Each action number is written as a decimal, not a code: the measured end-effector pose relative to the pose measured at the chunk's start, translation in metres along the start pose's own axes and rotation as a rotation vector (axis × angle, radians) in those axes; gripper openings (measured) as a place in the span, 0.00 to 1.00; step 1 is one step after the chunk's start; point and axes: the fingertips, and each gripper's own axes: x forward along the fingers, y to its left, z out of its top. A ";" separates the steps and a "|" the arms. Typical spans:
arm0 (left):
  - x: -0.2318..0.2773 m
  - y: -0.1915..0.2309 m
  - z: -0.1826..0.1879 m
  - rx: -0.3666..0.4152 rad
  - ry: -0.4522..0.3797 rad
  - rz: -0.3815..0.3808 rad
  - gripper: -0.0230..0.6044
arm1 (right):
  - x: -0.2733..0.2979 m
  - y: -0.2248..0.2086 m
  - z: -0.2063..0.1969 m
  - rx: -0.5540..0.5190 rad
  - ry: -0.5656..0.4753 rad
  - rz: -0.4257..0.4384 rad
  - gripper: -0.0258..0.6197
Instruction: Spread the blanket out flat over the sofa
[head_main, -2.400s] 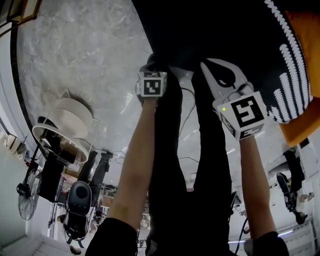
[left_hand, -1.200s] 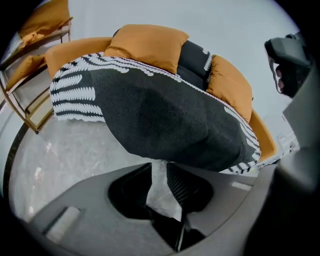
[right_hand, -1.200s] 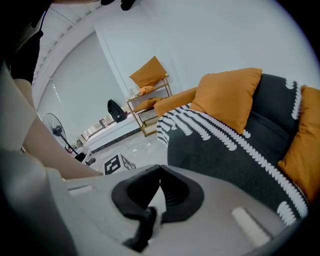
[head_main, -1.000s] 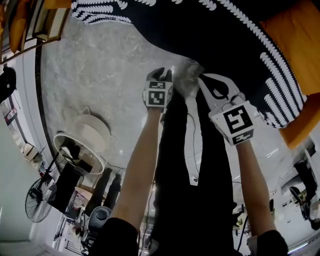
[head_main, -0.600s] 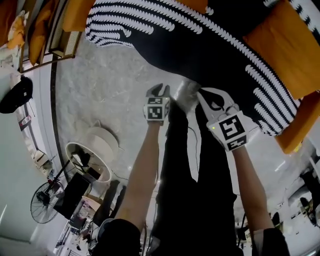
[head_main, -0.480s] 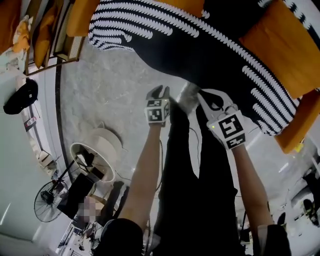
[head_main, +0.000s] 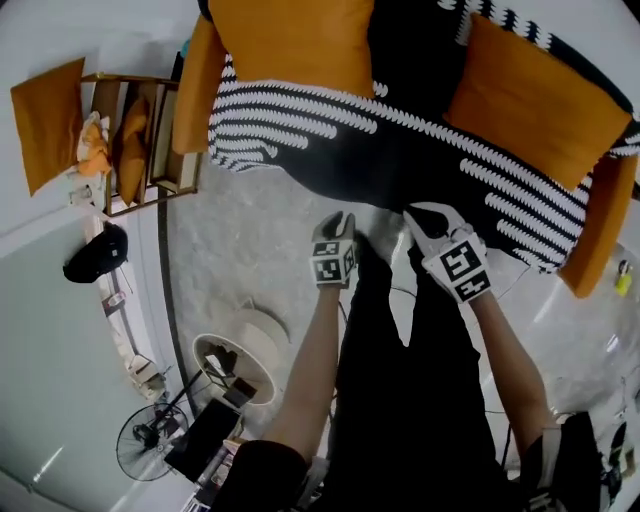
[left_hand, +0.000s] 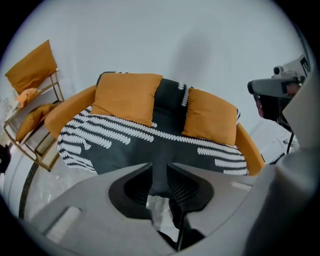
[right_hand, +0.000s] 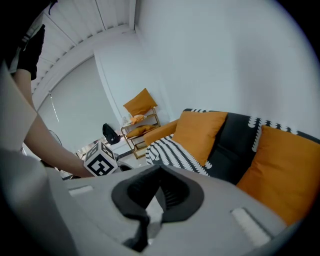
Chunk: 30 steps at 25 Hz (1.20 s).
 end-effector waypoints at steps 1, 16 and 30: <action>-0.001 -0.001 0.007 0.016 -0.006 0.000 0.19 | -0.004 -0.004 0.004 0.009 -0.015 -0.010 0.04; -0.012 0.074 0.057 0.256 -0.084 -0.122 0.19 | 0.067 0.027 0.006 0.156 -0.084 -0.183 0.04; 0.033 0.258 0.072 0.463 -0.062 -0.187 0.20 | 0.210 0.110 0.011 0.346 -0.113 -0.390 0.04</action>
